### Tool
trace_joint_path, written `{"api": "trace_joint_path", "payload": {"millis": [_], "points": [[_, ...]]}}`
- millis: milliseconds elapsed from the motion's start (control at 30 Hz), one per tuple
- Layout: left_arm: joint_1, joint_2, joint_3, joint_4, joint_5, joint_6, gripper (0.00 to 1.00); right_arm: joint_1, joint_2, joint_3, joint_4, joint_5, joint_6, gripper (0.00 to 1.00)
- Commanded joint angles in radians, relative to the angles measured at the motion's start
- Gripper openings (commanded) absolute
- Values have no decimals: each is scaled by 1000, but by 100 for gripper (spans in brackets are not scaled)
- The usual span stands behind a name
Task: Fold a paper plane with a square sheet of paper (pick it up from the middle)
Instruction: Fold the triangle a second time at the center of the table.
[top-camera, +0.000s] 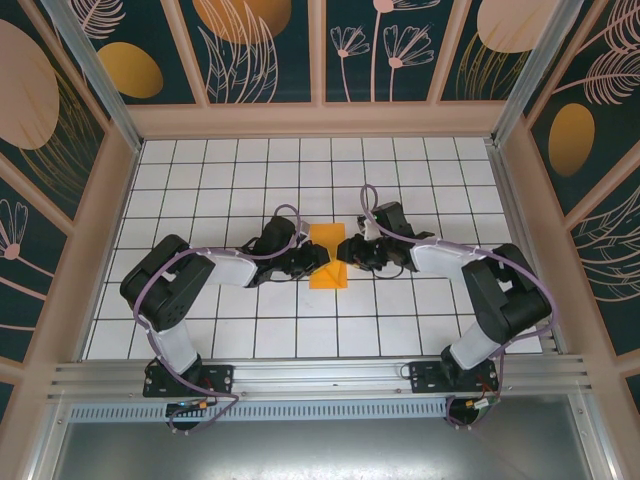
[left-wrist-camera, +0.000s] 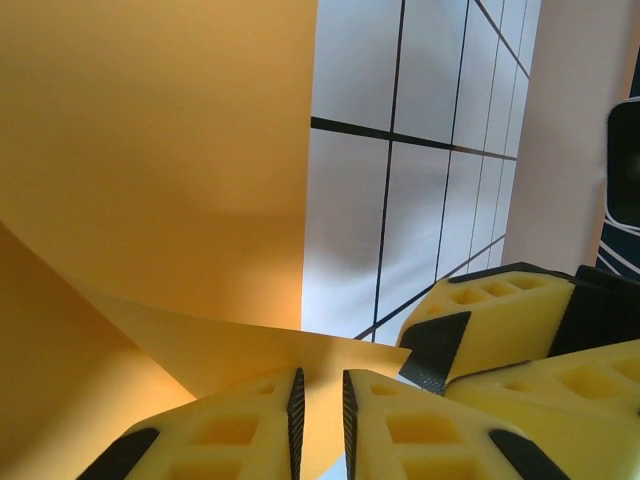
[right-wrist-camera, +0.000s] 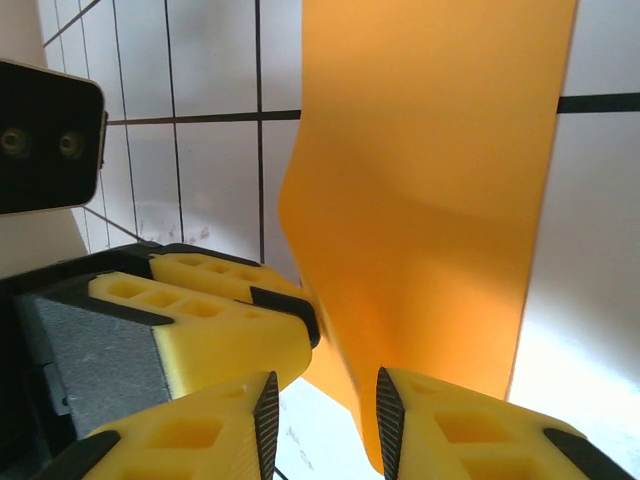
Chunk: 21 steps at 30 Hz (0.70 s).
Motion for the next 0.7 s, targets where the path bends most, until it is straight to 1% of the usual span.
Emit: {"api": "trace_joint_path", "payload": {"millis": [0, 100, 200, 300, 433, 467, 567, 667], "points": [[-5, 14, -10, 47, 12, -5, 21, 4, 15, 19, 5, 18, -23, 33], [-4, 13, -9, 50, 15, -4, 21, 4, 19, 16, 7, 26, -19, 33], [-5, 13, -8, 51, 17, -2, 20, 8, 25, 18, 16, 22, -18, 31], [-5, 13, -9, 52, 17, 0, 18, 11, 34, 22, 22, 21, -19, 25], [-5, 7, -8, 53, 22, 6, 17, 11, 42, 34, 8, 51, -35, 8], [-4, 4, -5, 50, 23, 12, 17, 11, 45, 38, 0, 63, -45, 6], [-4, -18, 27, -3, 38, 80, 17, 9, 58, 58, -38, 99, -90, 1], [-5, -46, 50, -72, 30, 137, 18, 3, 76, 70, -61, 118, -132, 1]]}}
